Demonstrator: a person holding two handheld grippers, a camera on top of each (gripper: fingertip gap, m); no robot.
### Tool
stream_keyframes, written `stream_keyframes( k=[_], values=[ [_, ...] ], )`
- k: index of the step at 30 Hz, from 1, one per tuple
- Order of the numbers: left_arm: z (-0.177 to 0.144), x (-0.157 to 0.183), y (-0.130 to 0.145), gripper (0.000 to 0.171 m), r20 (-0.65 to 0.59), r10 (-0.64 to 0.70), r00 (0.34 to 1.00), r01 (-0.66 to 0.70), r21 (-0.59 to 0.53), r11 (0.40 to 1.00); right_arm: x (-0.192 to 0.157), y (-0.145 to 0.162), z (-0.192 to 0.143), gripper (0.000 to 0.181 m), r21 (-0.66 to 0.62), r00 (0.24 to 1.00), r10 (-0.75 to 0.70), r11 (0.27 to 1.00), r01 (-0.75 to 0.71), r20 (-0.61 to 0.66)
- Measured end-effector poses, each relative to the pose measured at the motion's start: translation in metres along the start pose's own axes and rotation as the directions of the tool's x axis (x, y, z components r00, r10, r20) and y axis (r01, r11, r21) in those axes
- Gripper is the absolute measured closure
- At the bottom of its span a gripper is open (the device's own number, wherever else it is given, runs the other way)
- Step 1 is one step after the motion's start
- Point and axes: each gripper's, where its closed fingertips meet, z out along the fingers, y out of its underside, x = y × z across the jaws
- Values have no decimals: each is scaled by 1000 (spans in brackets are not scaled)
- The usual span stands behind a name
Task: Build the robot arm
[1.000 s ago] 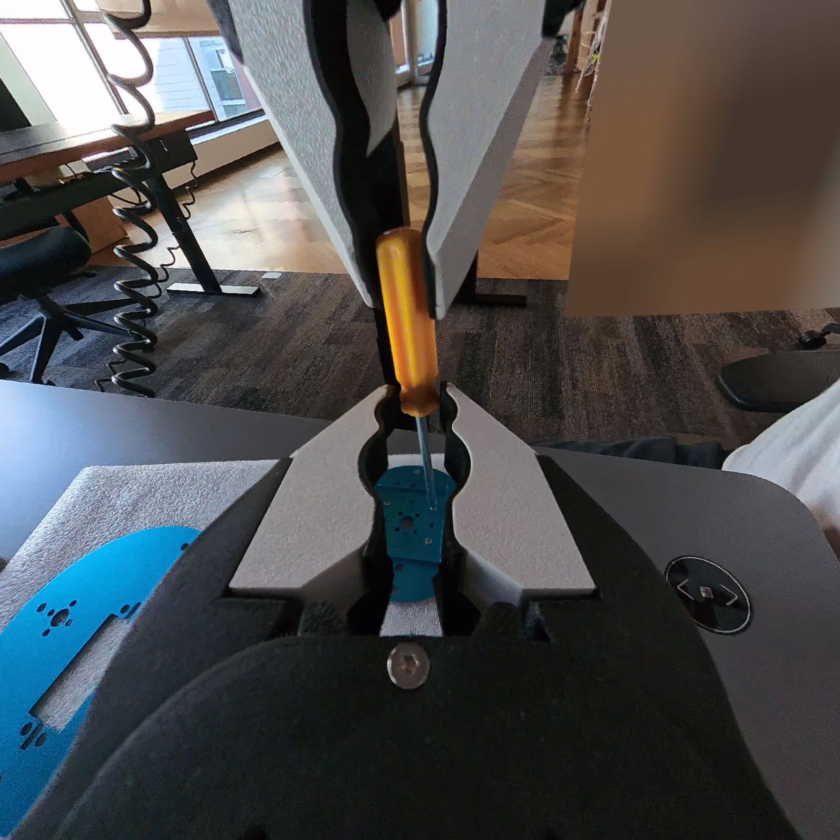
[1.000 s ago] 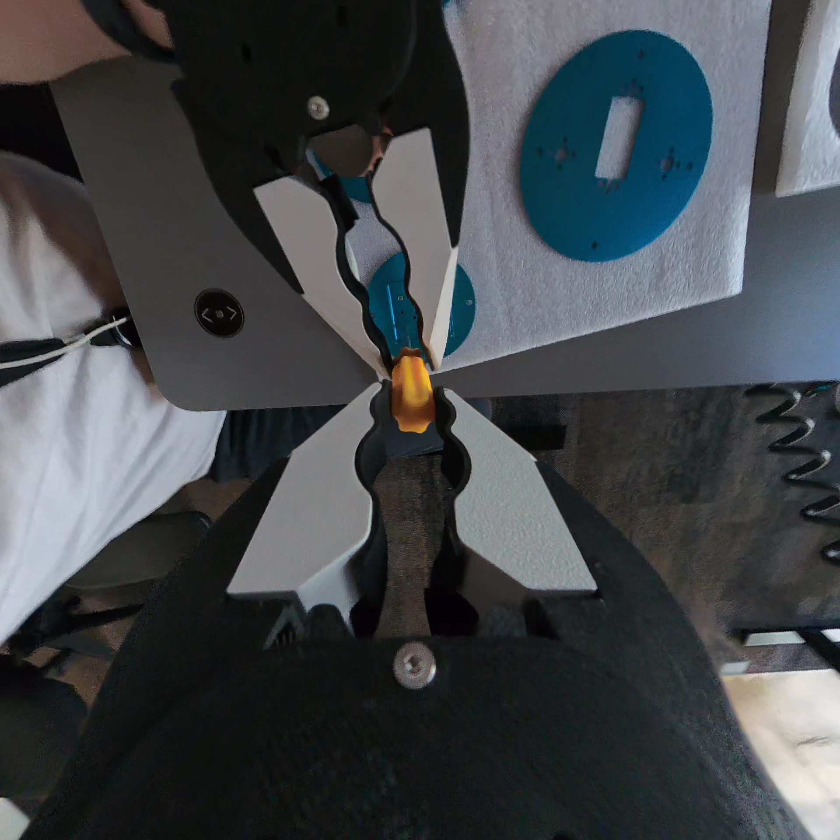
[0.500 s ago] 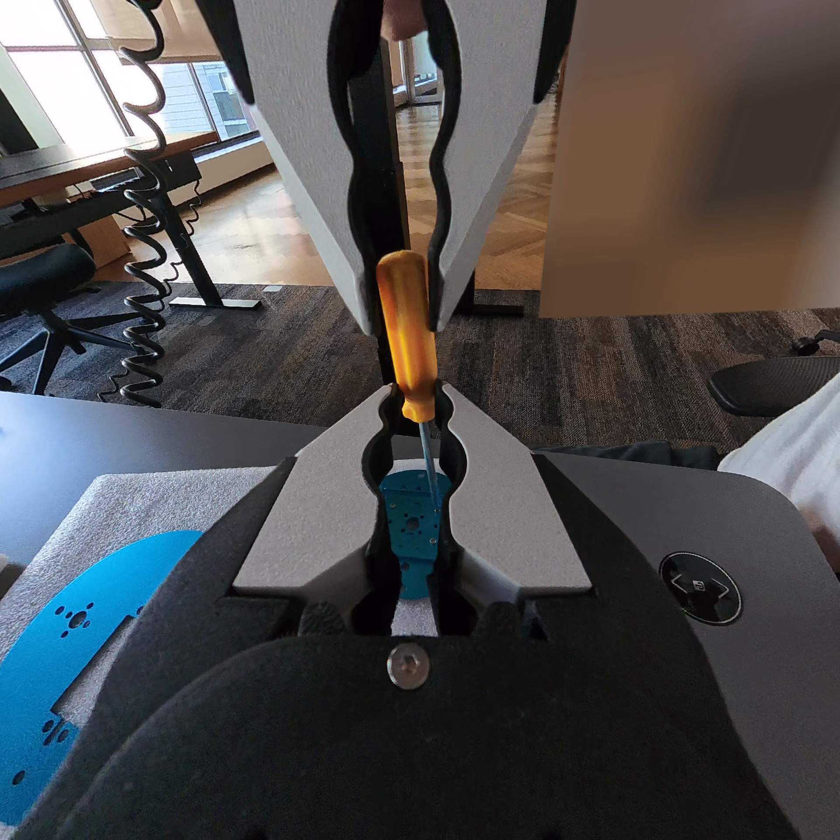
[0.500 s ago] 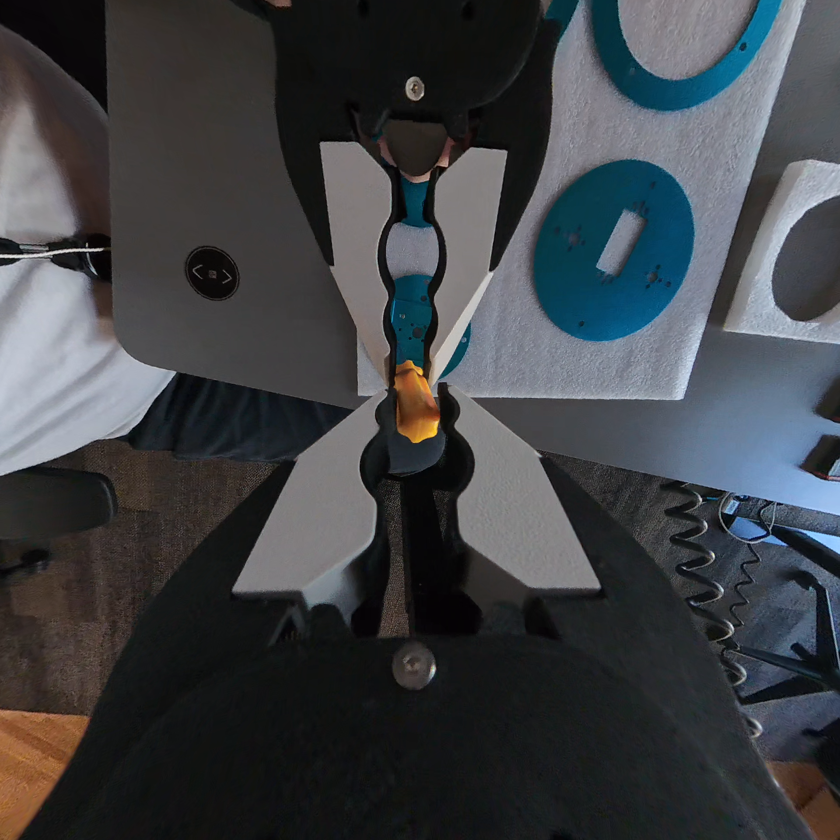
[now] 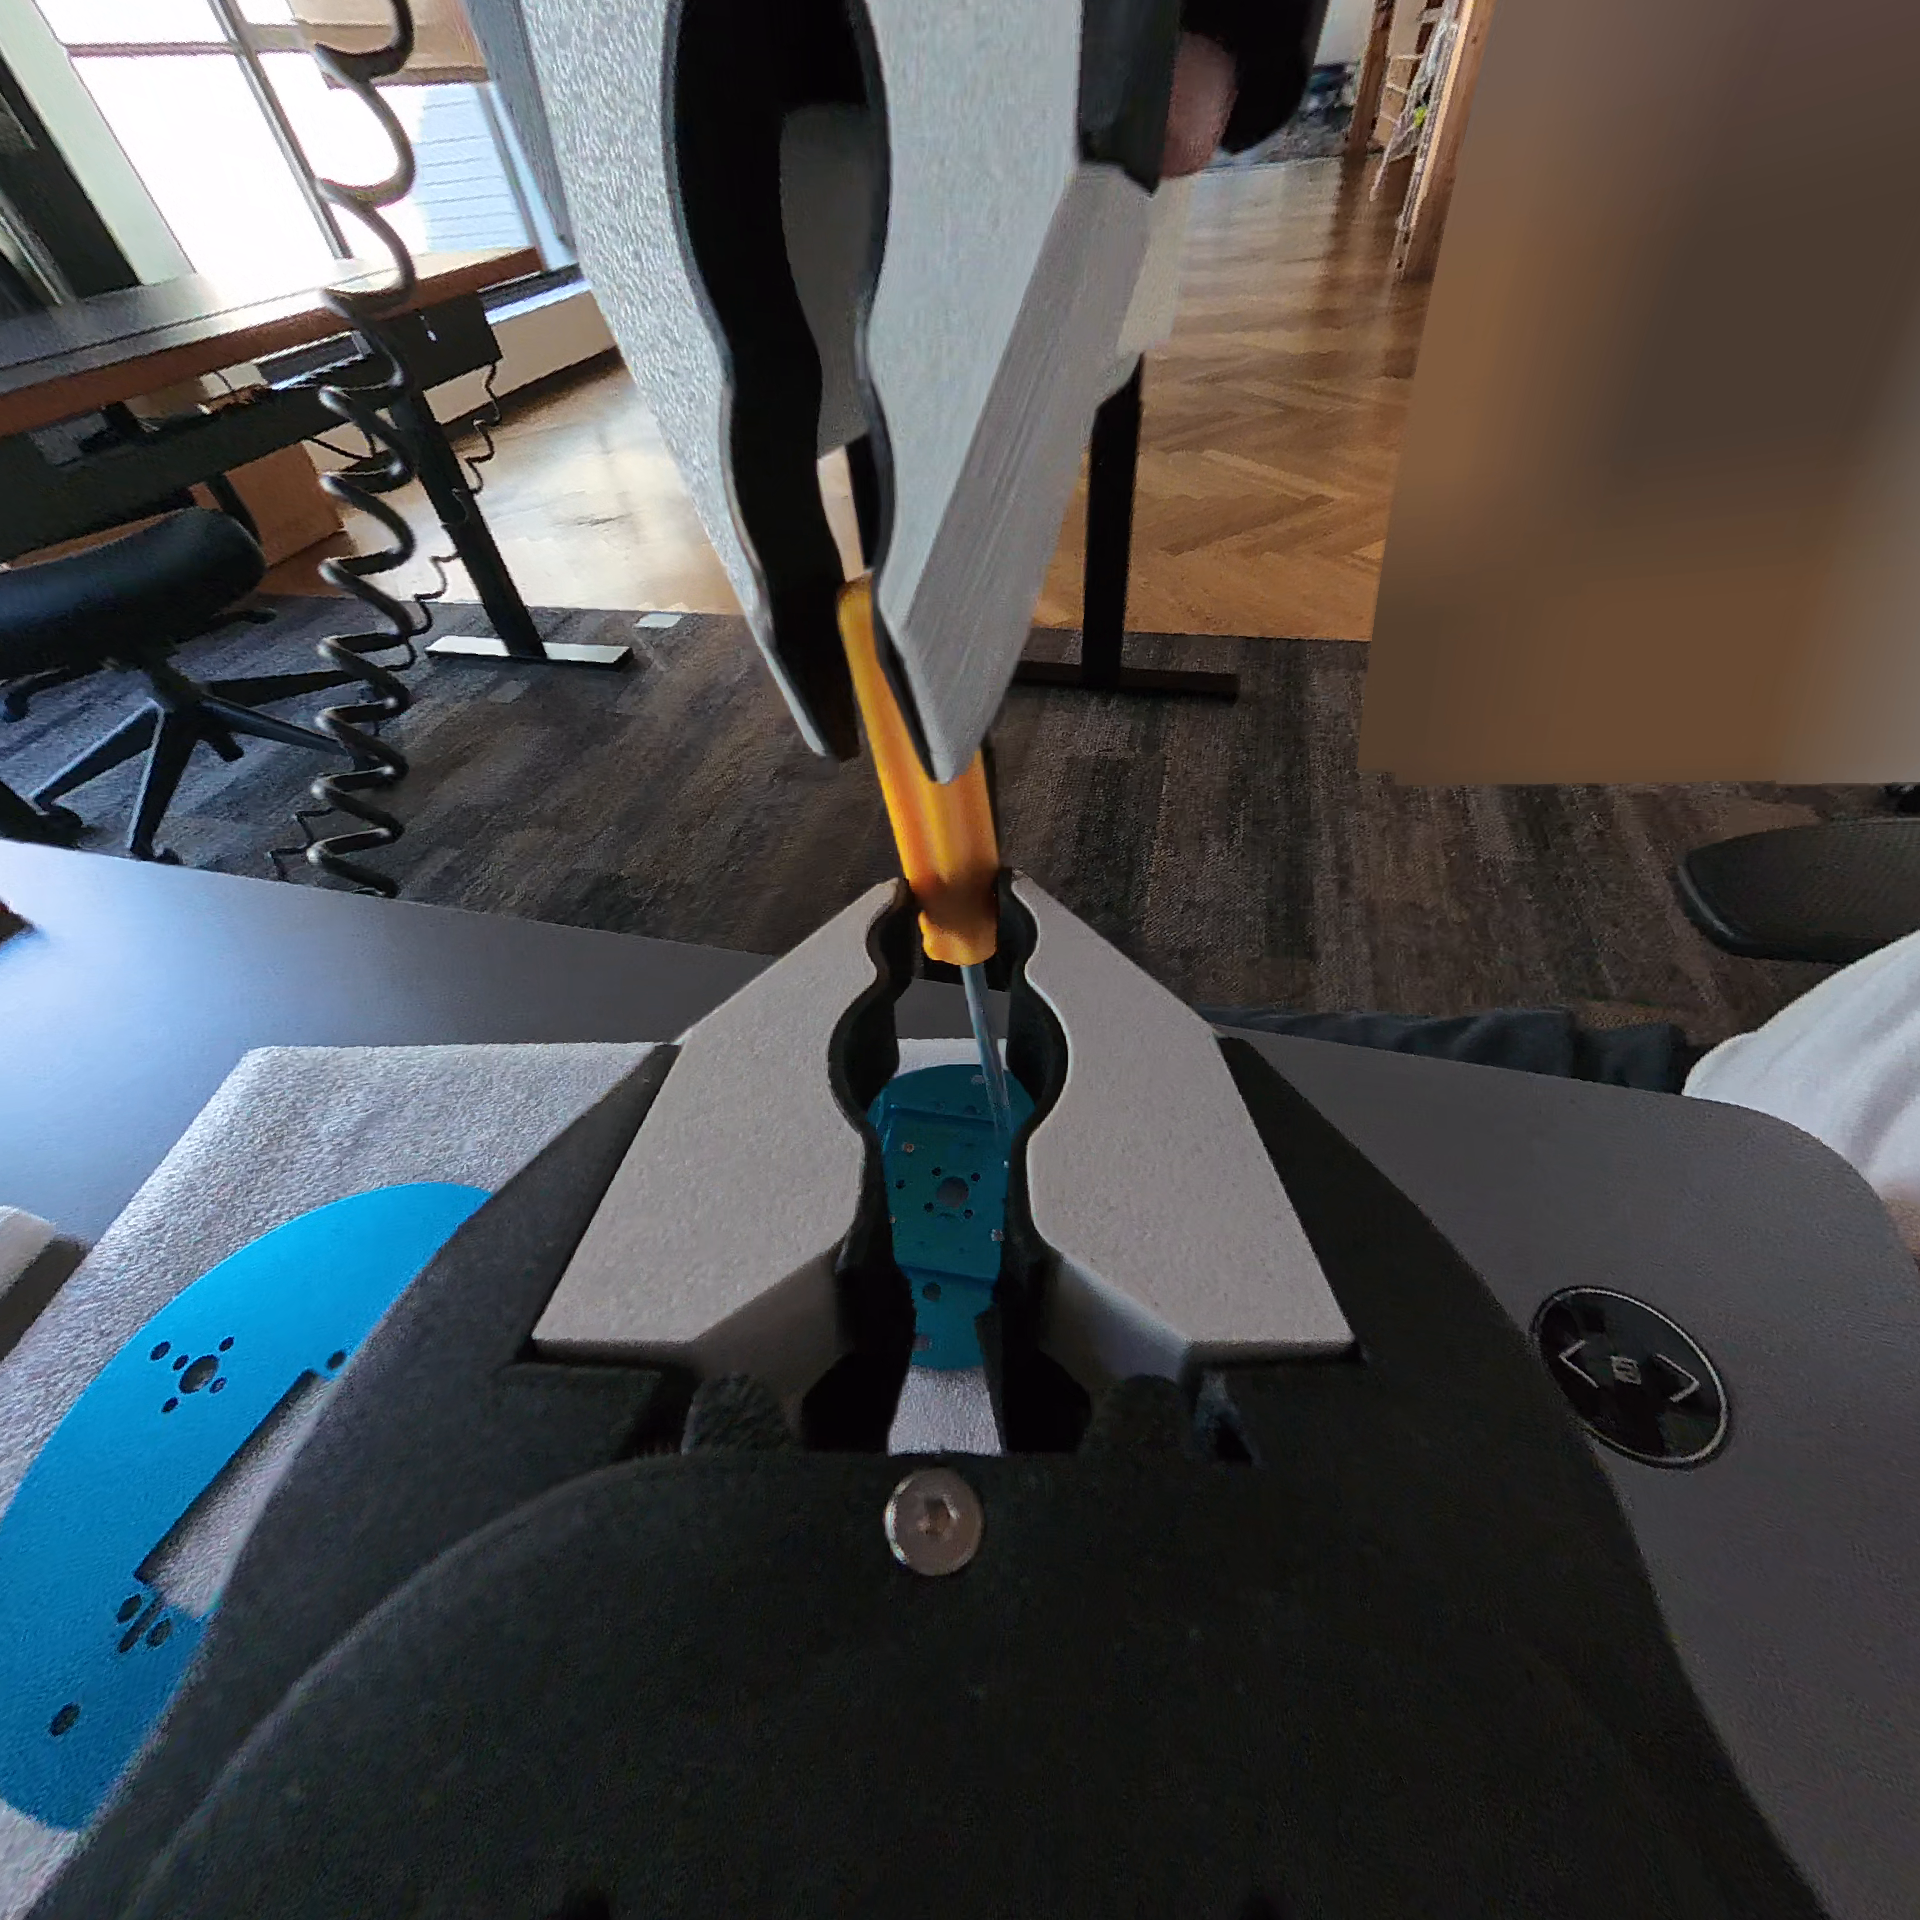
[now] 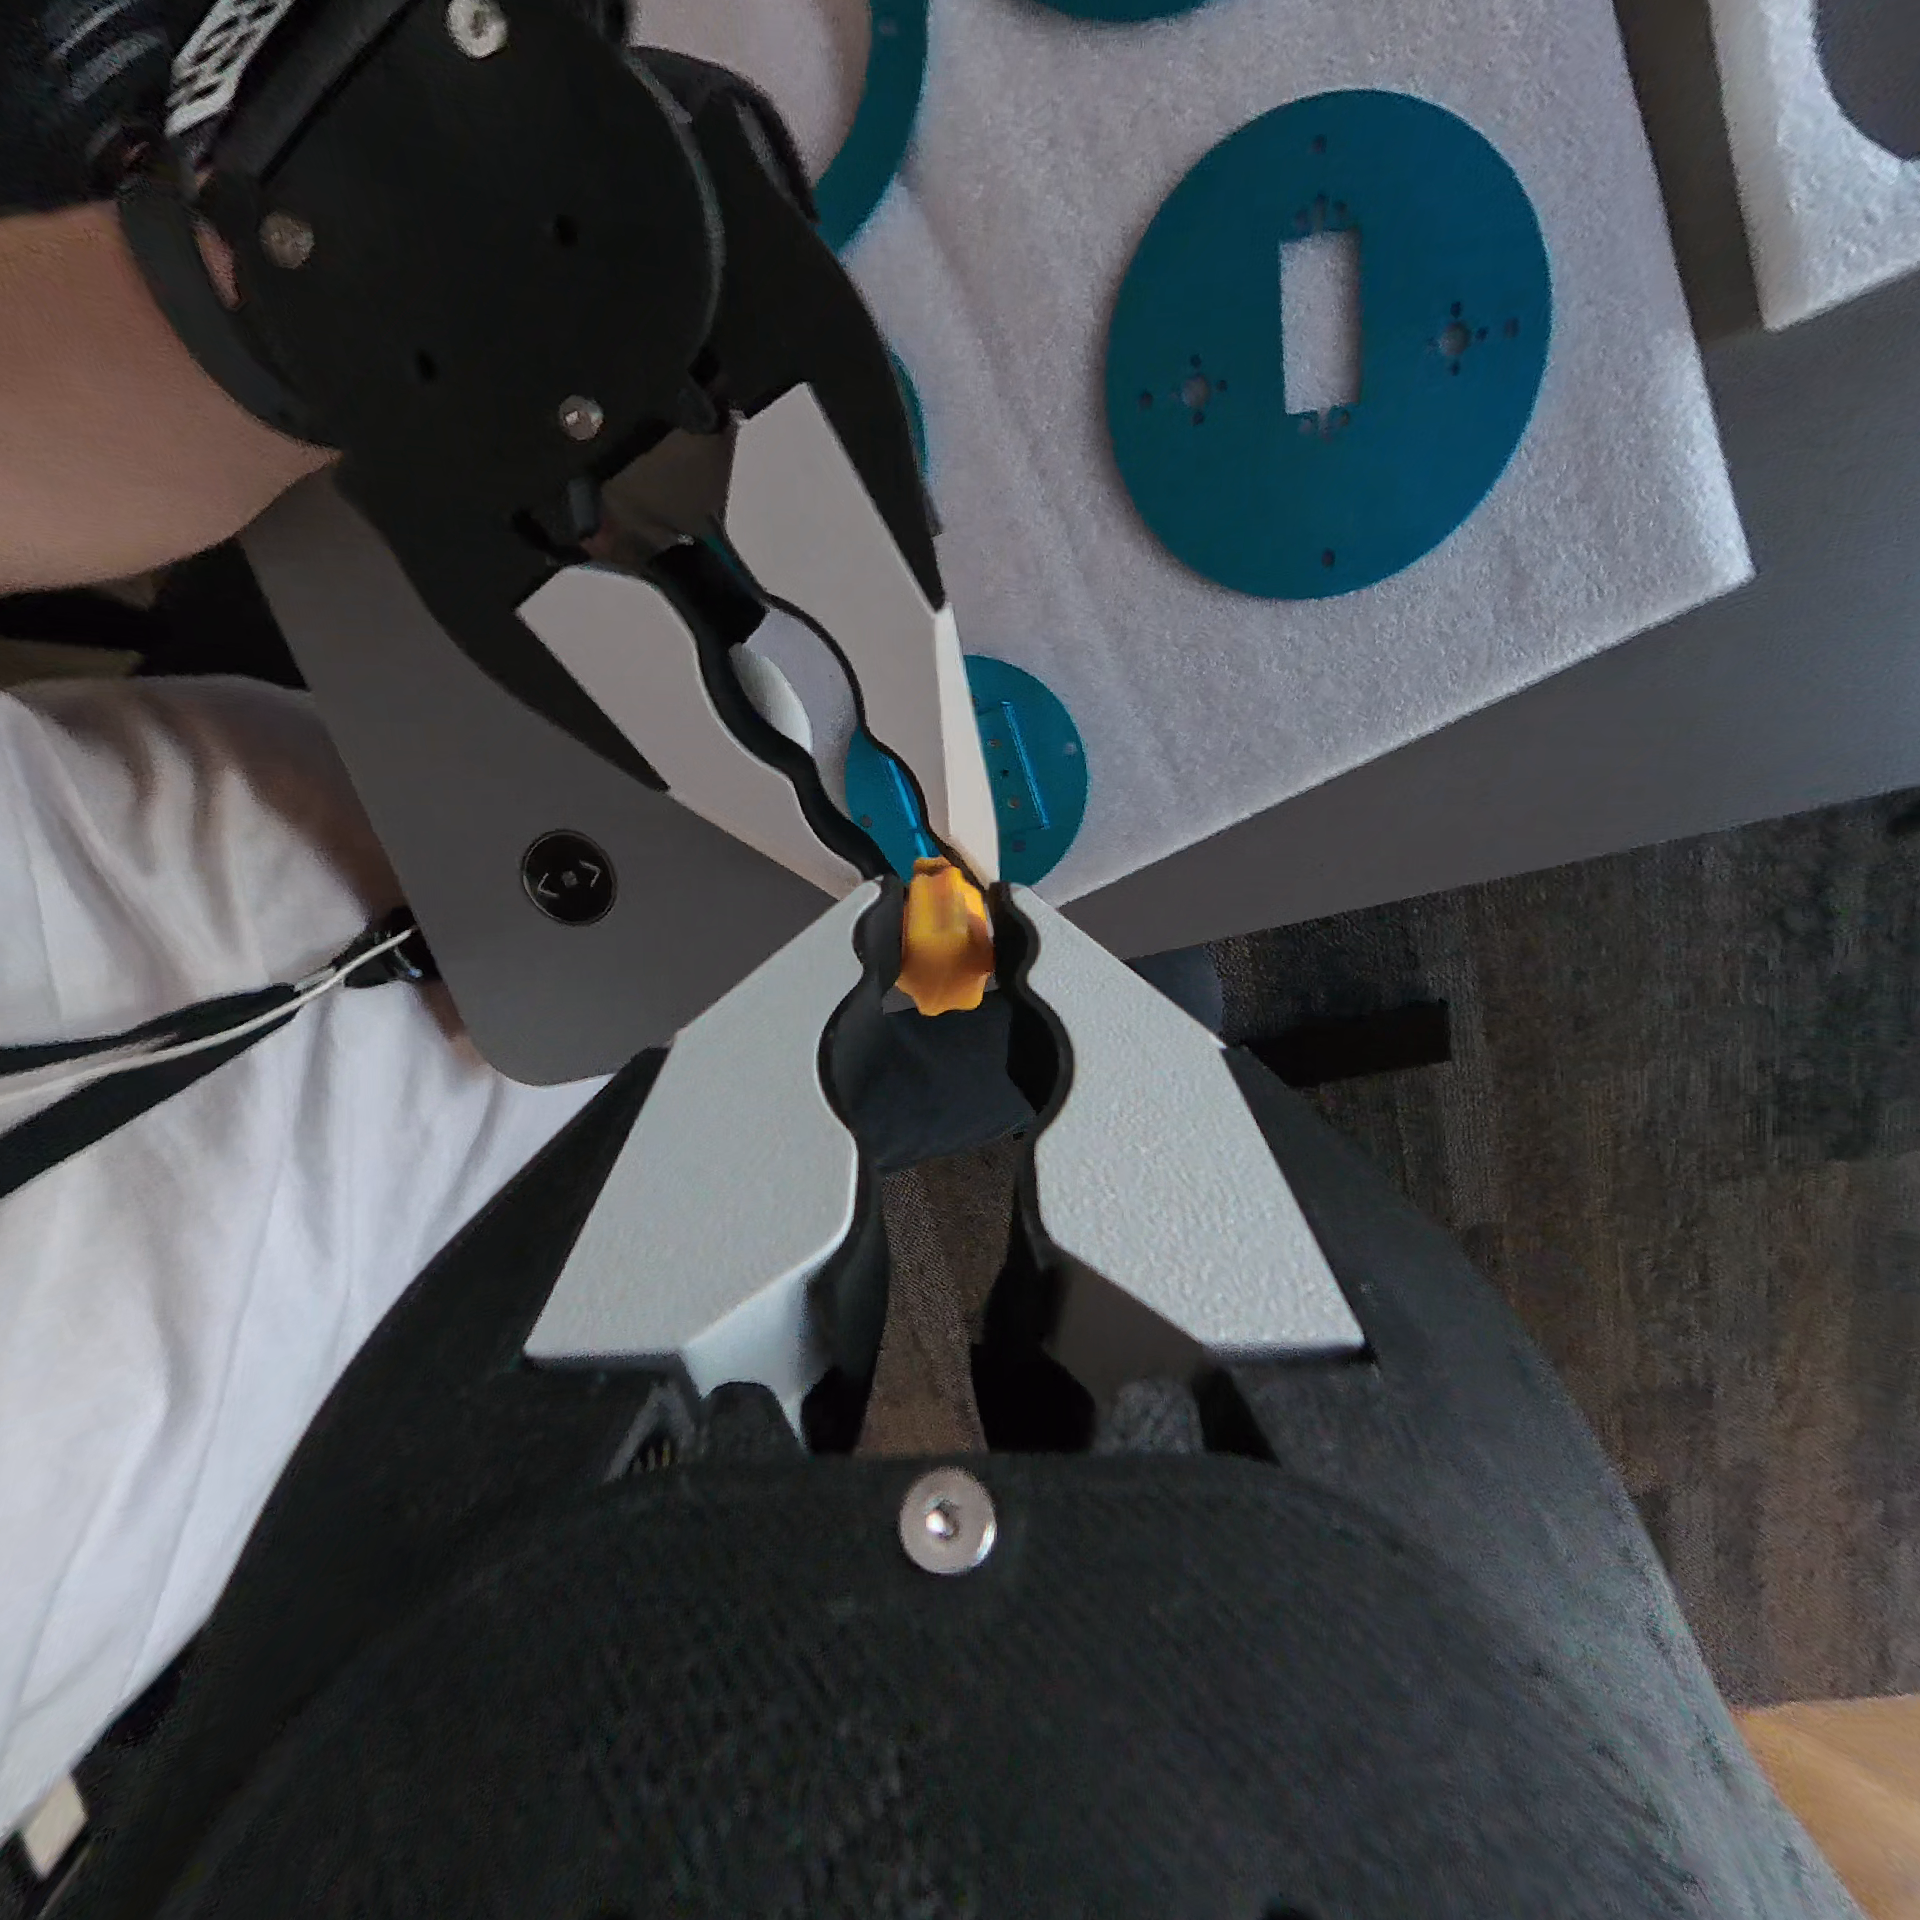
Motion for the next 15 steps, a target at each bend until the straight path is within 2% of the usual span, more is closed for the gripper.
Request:
stream_keyframes(
  k=[2,5,7,10,12,15],
  values=[
    [-1,3,0,159,-30,-8,1000,8,9,1000,-11,1,-1,161,-12,986,-154,988,155,68],
    [0,3,0,159,-35,-2,999,2,10,1000,-8,3,-8,162,-20,924,-381,924,382,38],
    [0,3,0,159,-43,-10,999,11,11,1000,-8,3,-9,163,-26,886,-463,886,464,27],
    [0,3,0,159,-45,-12,999,13,13,1000,-6,10,-5,163,-102,848,-529,843,529,27],
    [-1,3,0,159,-49,-15,999,16,14,1000,-6,9,-4,163,-109,838,-546,832,544,16],
    [-1,5,0,159,-55,-18,998,18,17,1000,-6,11,-4,164,-138,899,-436,889,436,31]
  ],
)
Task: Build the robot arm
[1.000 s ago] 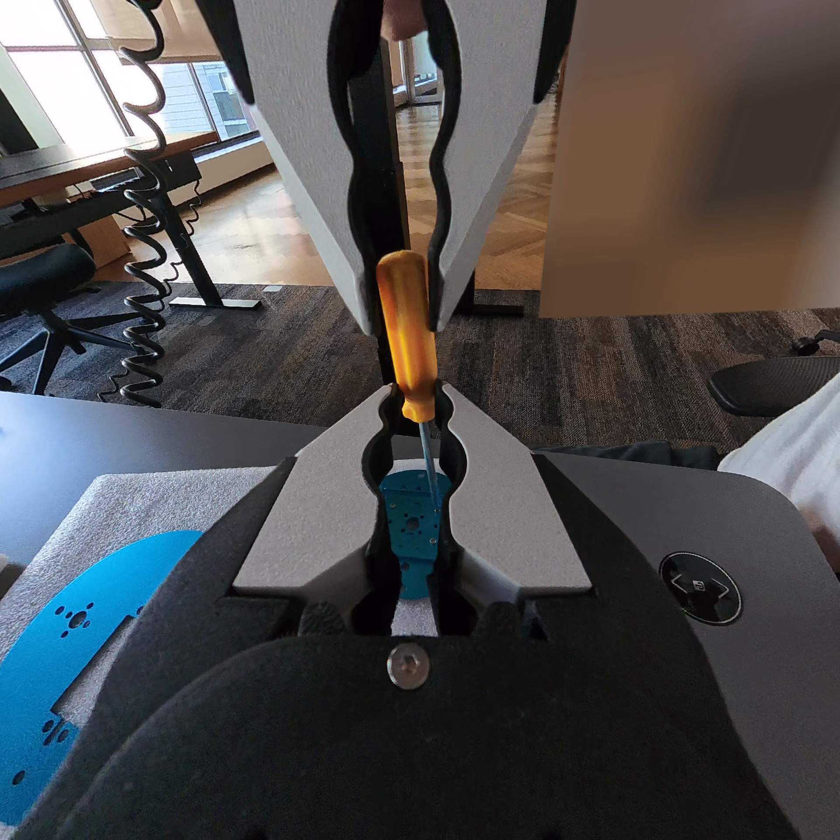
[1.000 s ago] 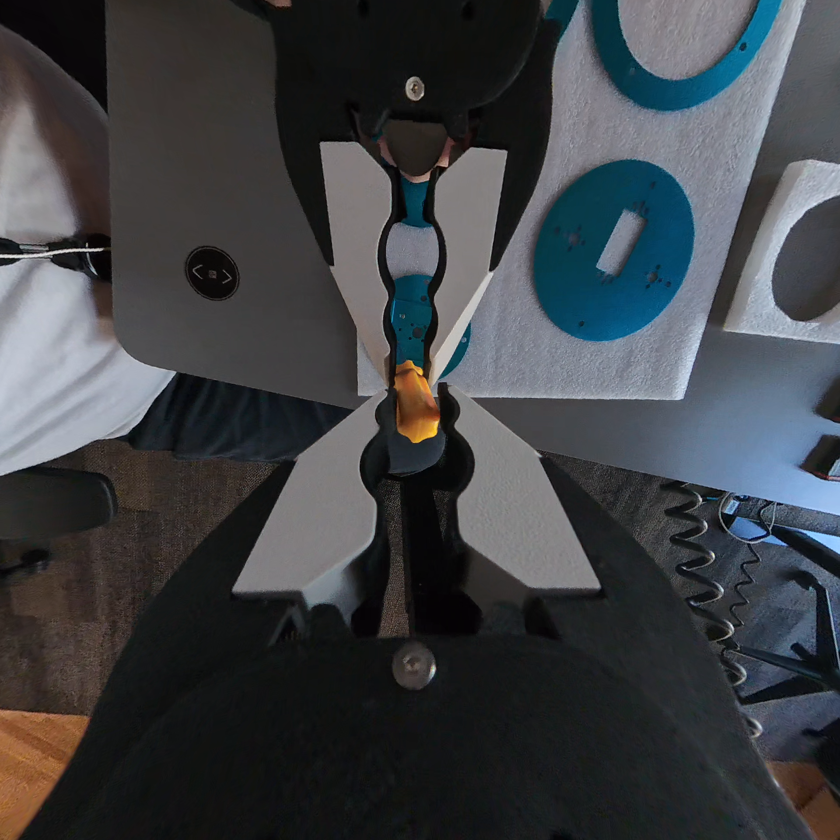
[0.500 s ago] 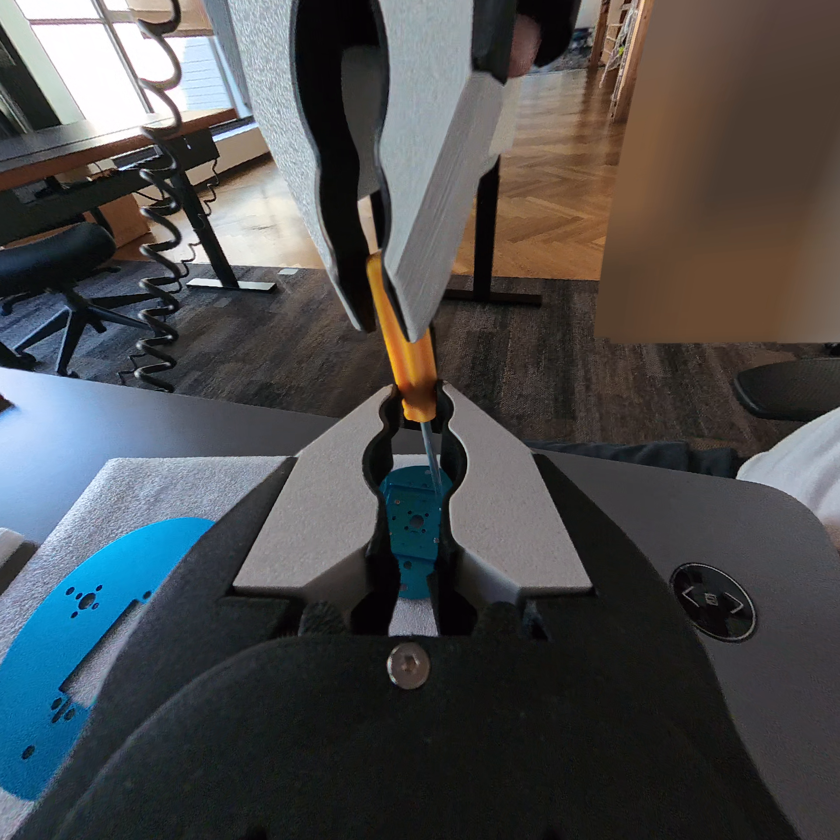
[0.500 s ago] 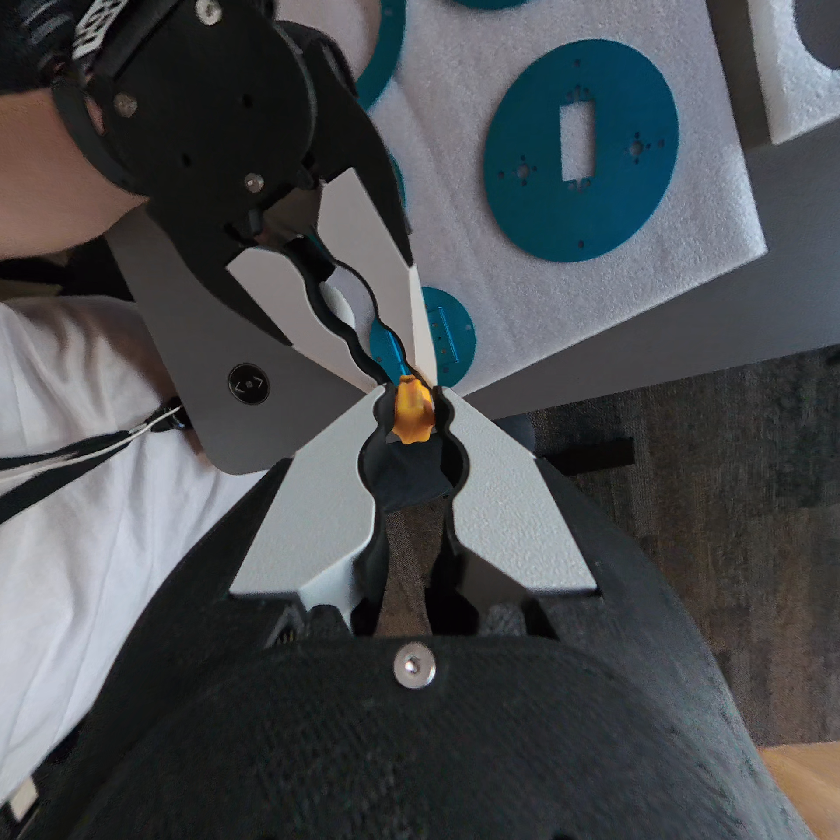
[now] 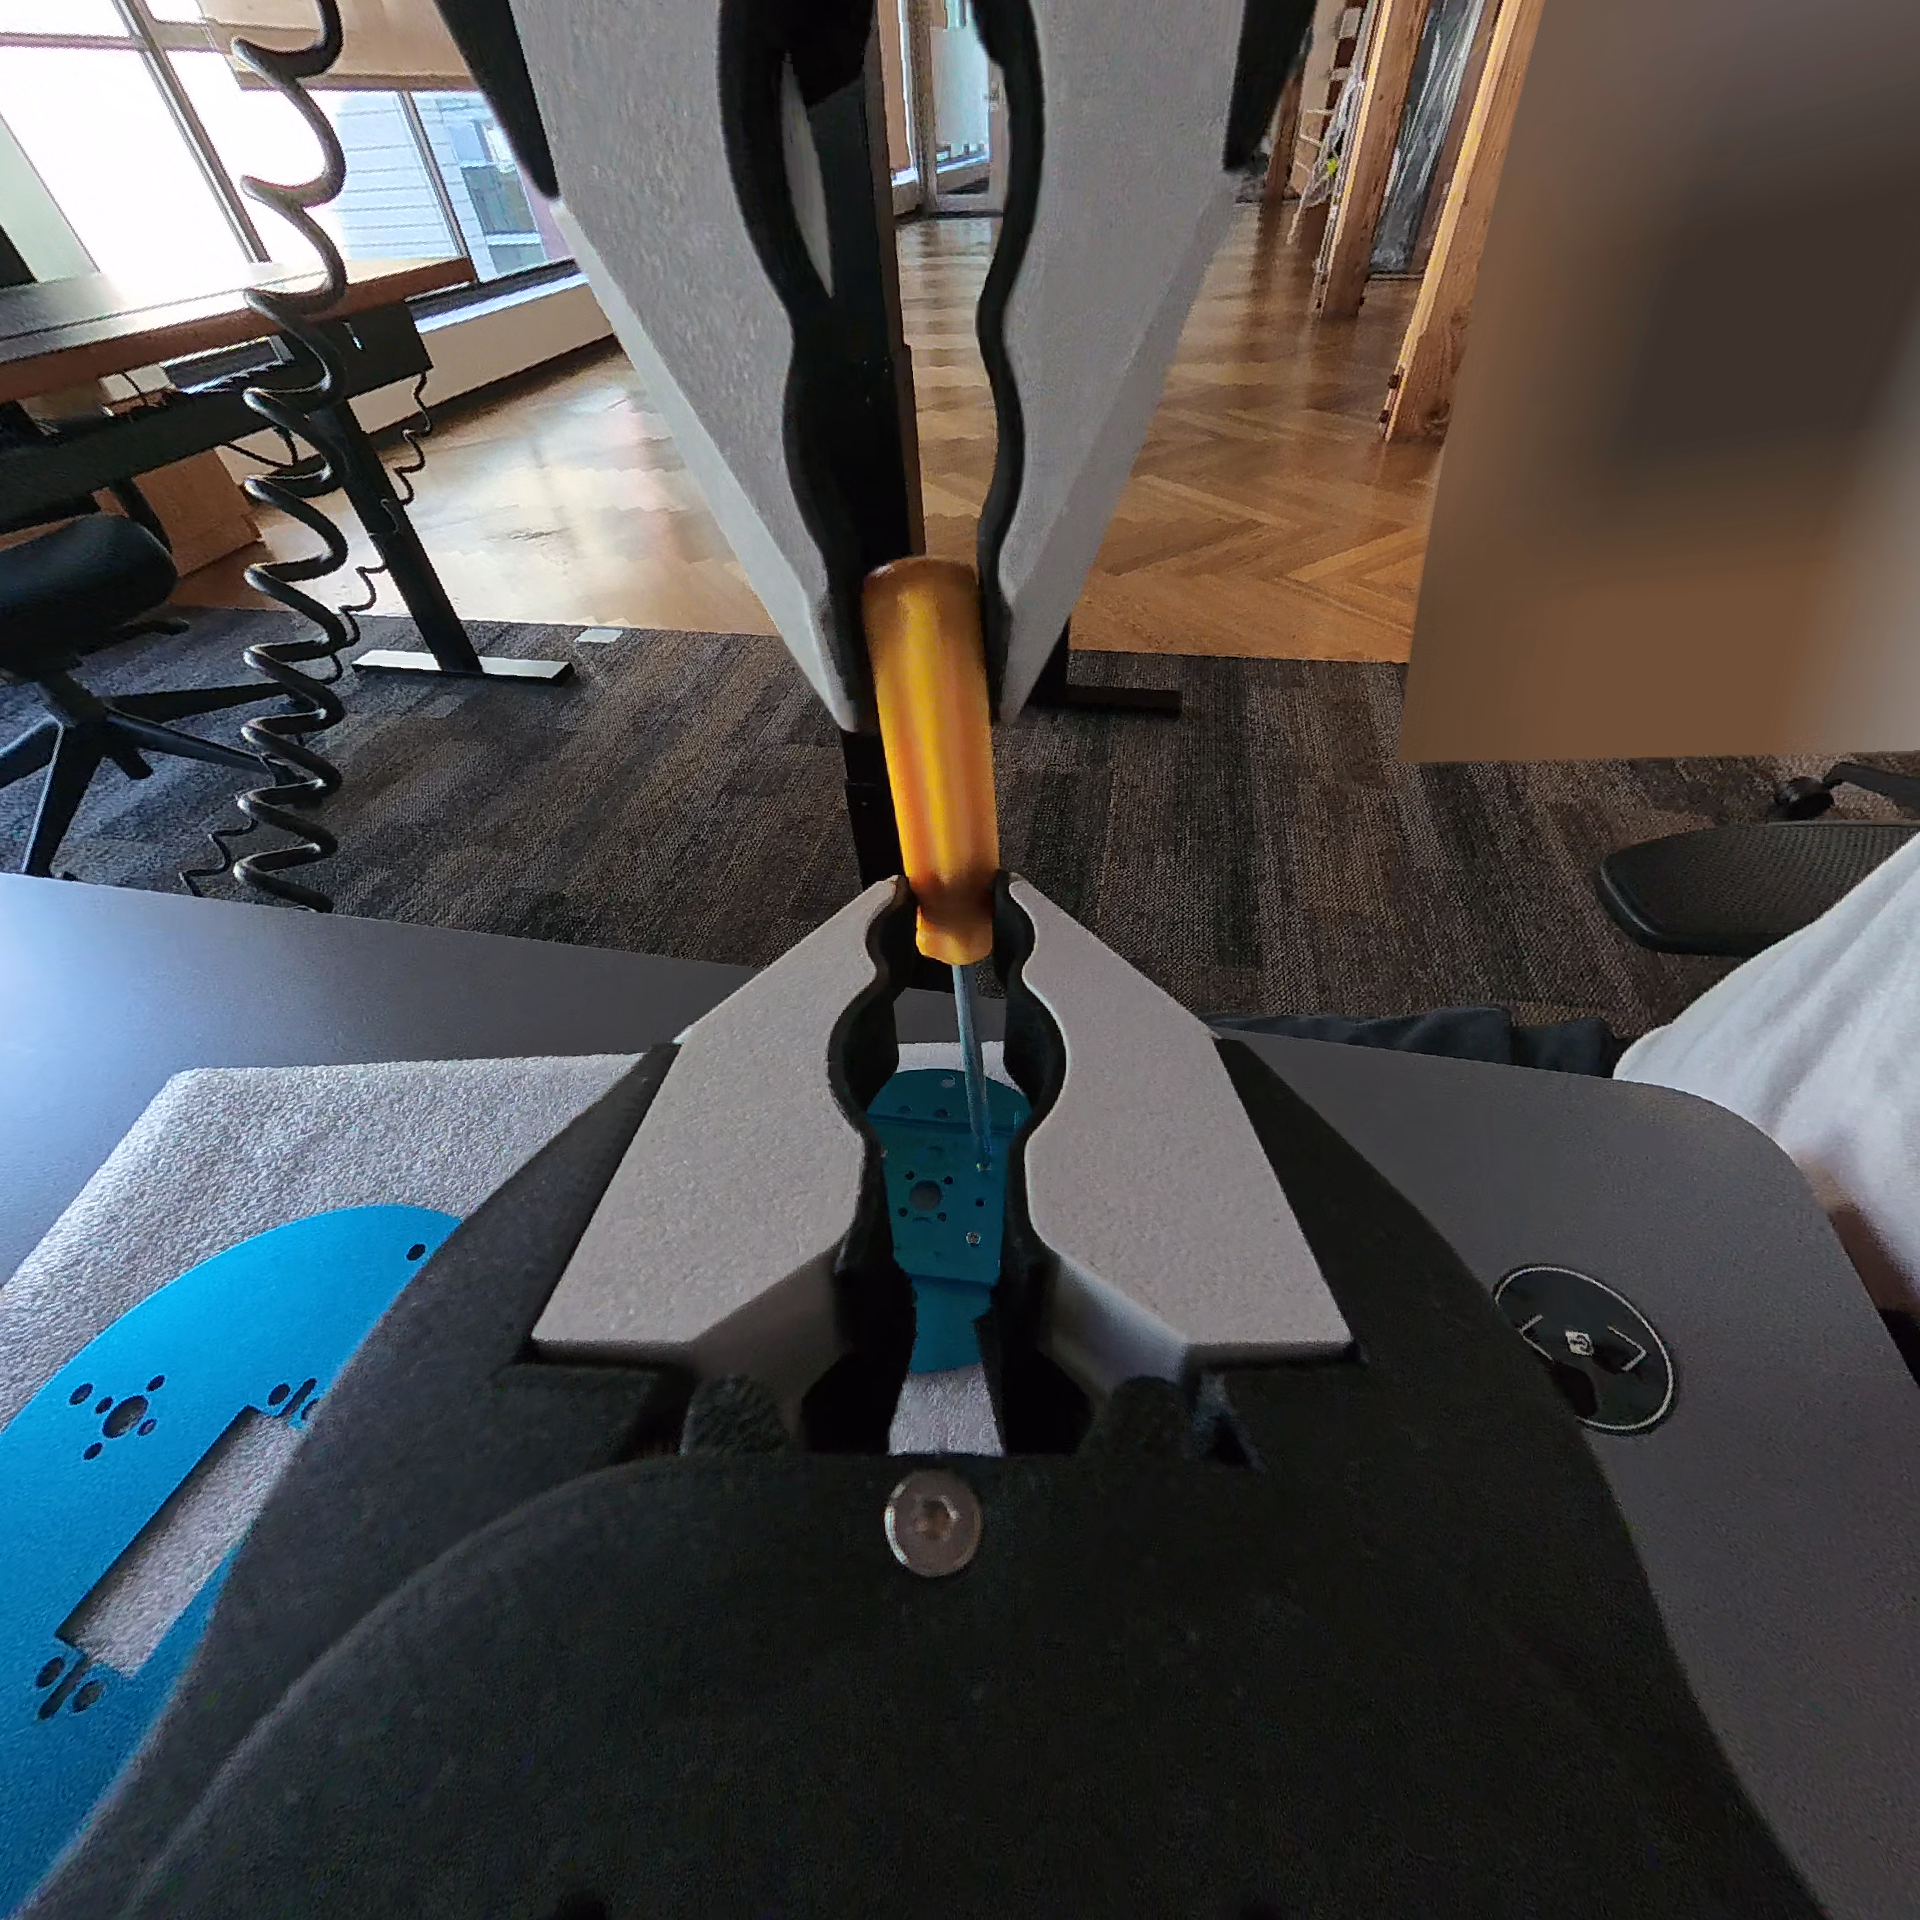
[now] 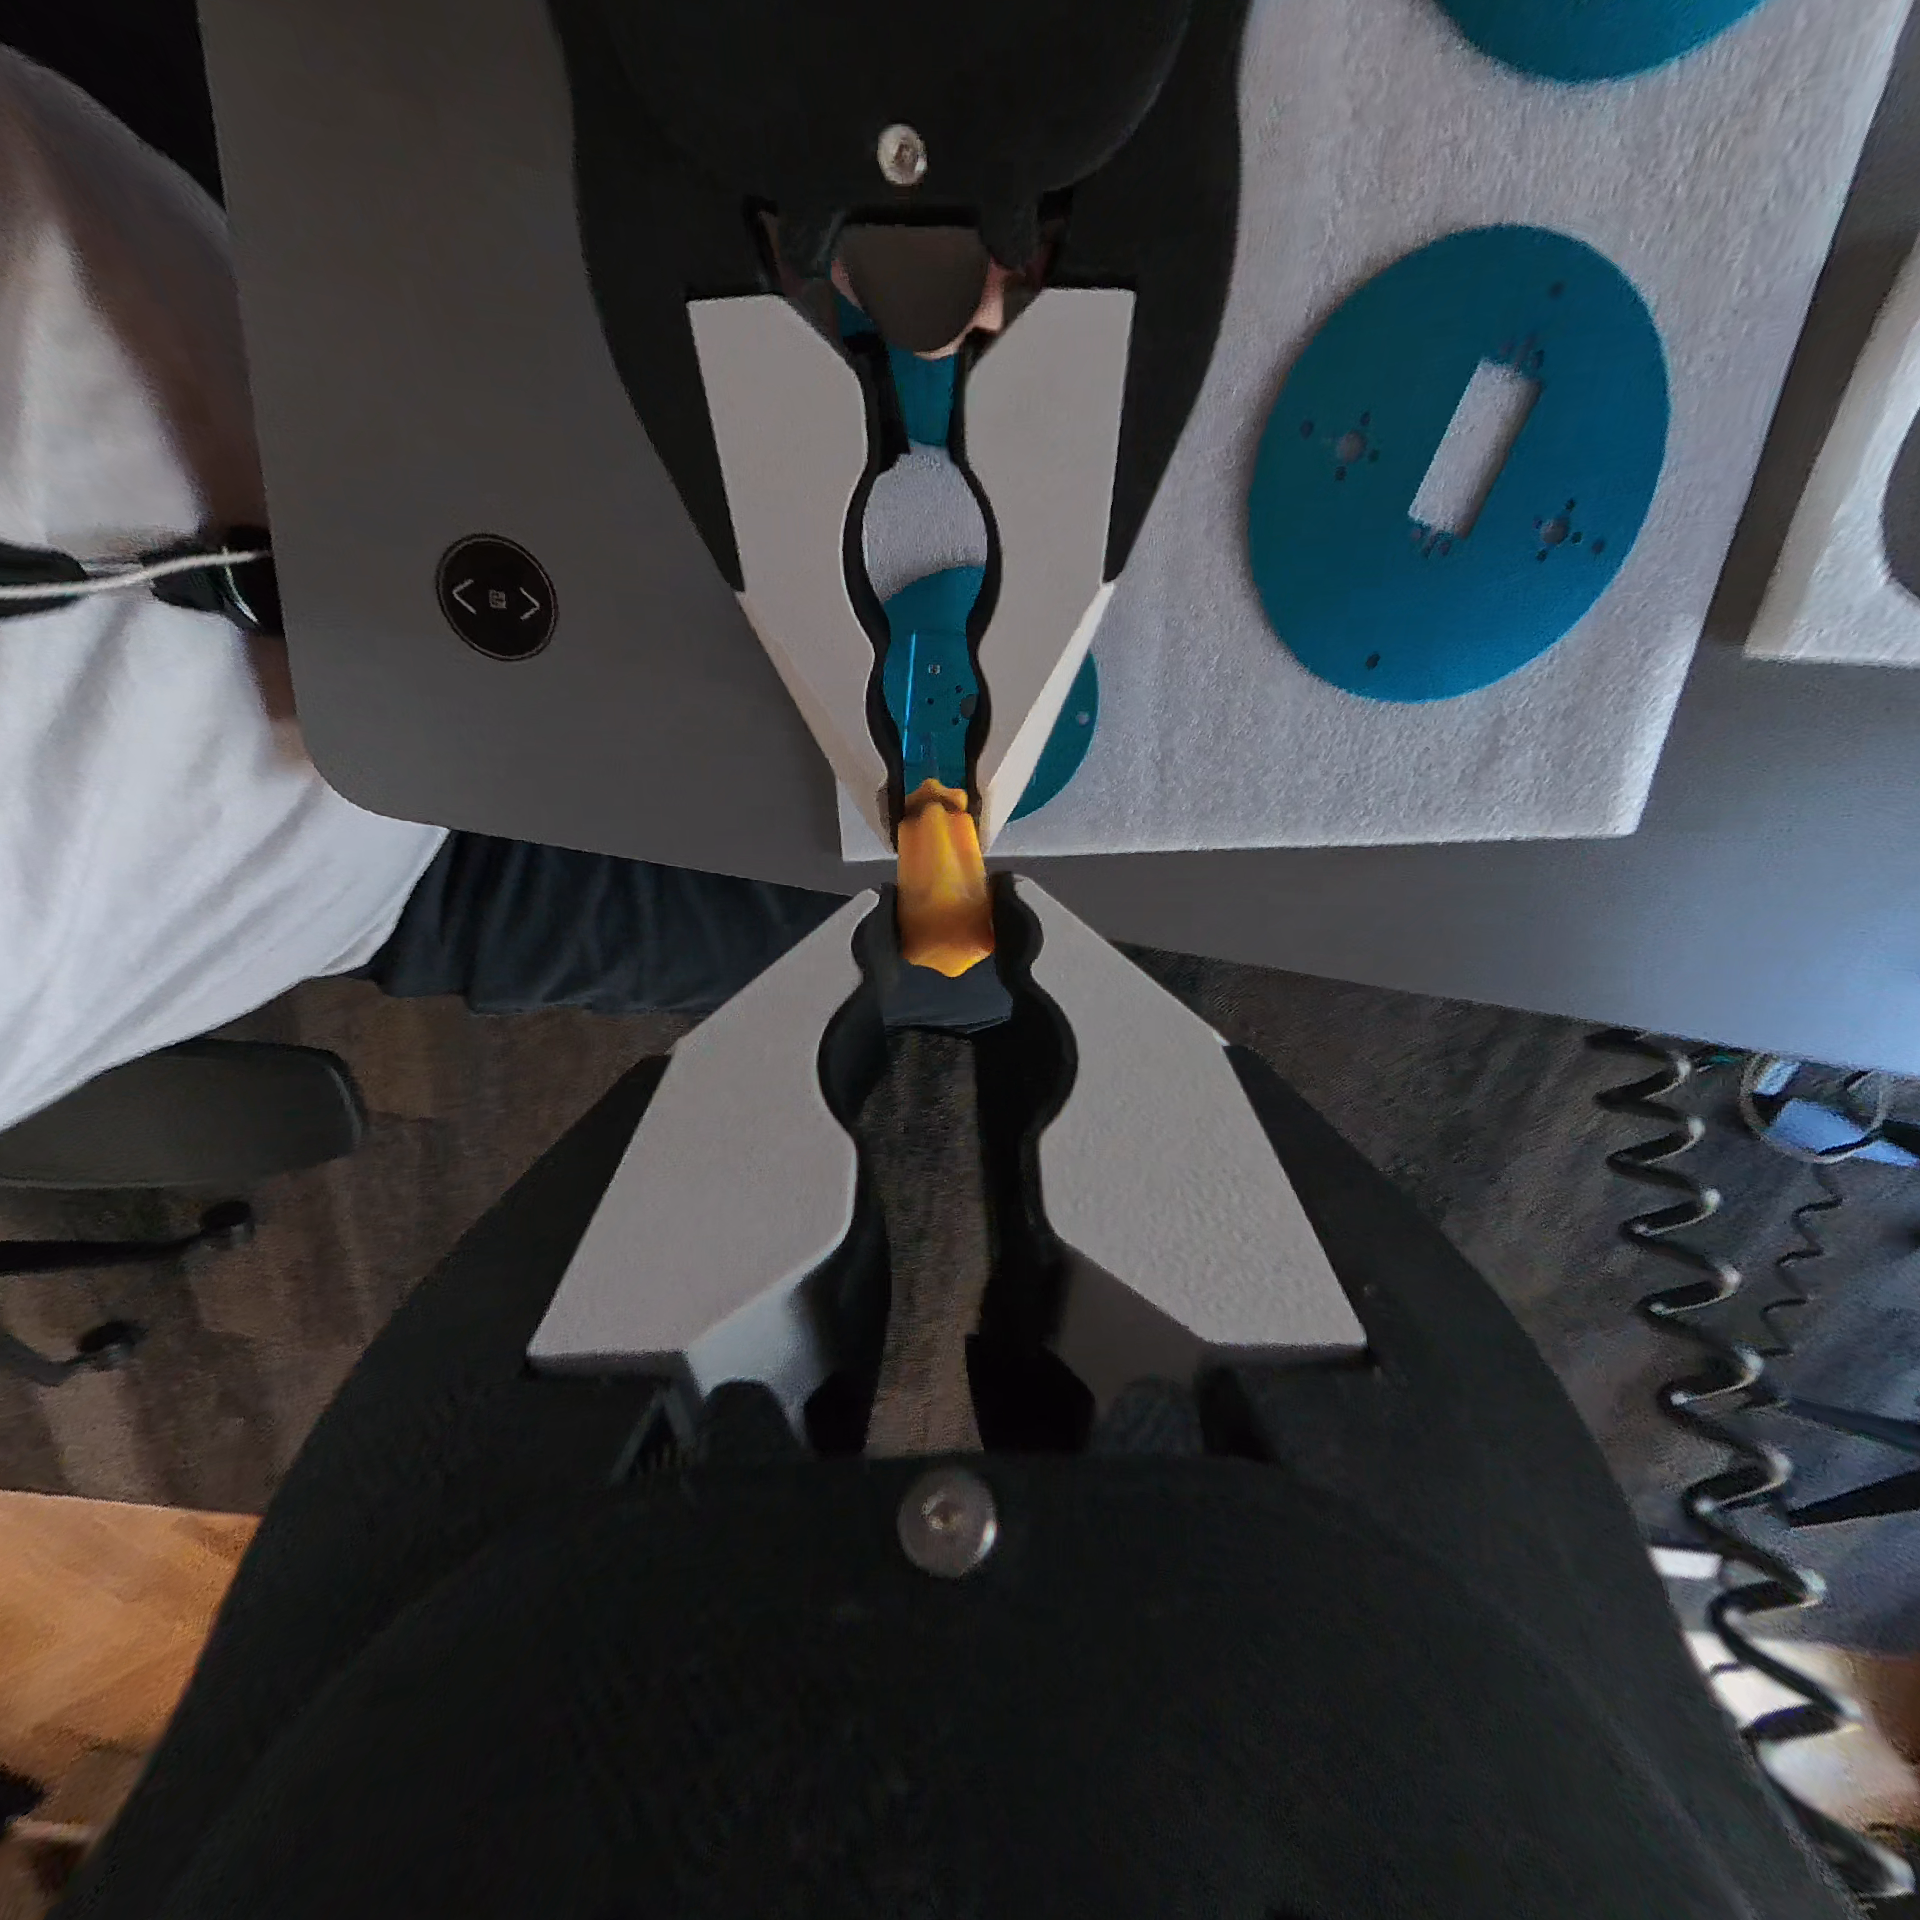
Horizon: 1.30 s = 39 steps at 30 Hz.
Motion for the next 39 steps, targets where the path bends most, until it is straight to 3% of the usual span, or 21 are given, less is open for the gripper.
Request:
stream_keyframes(
  k=[3,7,9,14,18,22,25,27,29,33,36,39],
  values=[
    [1,-1,0,159,10,-3,1000,3,-3,1000,0,3,0,164,-18,974,226,974,-226,8],
    [4,-2,0,159,37,20,999,-19,-18,1000,1,6,1,165,-14,871,489,872,-489,41],
    [1,-3,0,159,34,21,999,-21,-18,1000,2,0,1,164,25,894,445,894,-447,56],
    [-1,-2,1,159,29,17,999,-17,-7,1000,1,-4,-2,161,47,998,59,997,-58,-31],
    [-1,-1,1,159,17,11,1000,-11,-6,1000,1,-5,-1,161,24,998,0,1000,2,-56],
    [1,0,0,159,18,15,1000,-15,-4,1000,0,0,-1,162,-16,975,224,974,-224,-4],
    [1,-1,1,158,29,12,1000,-11,-13,1000,2,3,0,163,-7,885,466,885,-466,13],
    [2,-2,1,158,36,18,999,-17,-15,1000,3,4,0,163,5,840,542,840,-543,32],
    [0,-1,1,159,17,7,1000,-7,-13,1000,0,0,0,163,12,860,507,861,-508,58],
    [0,1,1,159,16,13,1000,-13,-7,1000,-3,-3,-1,165,25,989,147,989,-147,24],
    [-1,1,1,159,7,9,1000,-9,-9,1000,-2,-7,-3,165,38,999,-37,999,38,-27],
    [-1,2,1,159,5,12,1000,-12,-9,1000,-4,-7,-2,165,28,997,-80,996,80,-13]
  ],
)
